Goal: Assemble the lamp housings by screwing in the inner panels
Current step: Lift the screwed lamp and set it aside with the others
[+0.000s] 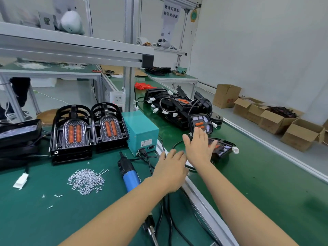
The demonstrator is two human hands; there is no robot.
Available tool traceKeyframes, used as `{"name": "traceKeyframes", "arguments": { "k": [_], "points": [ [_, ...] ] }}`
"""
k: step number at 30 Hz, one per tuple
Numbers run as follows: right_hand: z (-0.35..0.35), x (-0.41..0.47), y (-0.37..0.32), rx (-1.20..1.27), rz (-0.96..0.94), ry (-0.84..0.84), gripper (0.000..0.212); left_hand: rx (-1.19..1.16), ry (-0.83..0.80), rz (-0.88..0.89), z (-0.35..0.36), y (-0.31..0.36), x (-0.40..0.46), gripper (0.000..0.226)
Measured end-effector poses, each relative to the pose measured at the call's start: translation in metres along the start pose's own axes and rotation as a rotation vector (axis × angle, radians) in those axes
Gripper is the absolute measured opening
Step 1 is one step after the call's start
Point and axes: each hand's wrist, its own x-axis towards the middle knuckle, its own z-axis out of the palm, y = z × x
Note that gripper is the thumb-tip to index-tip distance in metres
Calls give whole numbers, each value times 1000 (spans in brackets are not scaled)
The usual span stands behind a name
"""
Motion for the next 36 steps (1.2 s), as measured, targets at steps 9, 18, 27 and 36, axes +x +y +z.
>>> {"name": "traceKeyframes", "arguments": {
  "k": [9,18,27,36],
  "points": [
    [3,-30,-75,67,-189,-87,66,48,66,-240,-24,-55,-45,54],
    [24,-80,-166,76,-452,-196,67,68,141,-488,-48,-127,-118,56],
    [36,-124,-234,102,-608,-287,69,94,181,-630,-65,-178,-184,53],
    [52,-149,-275,99,-703,-336,65,116,291,-668,-74,-221,-248,49]
  ]
}}
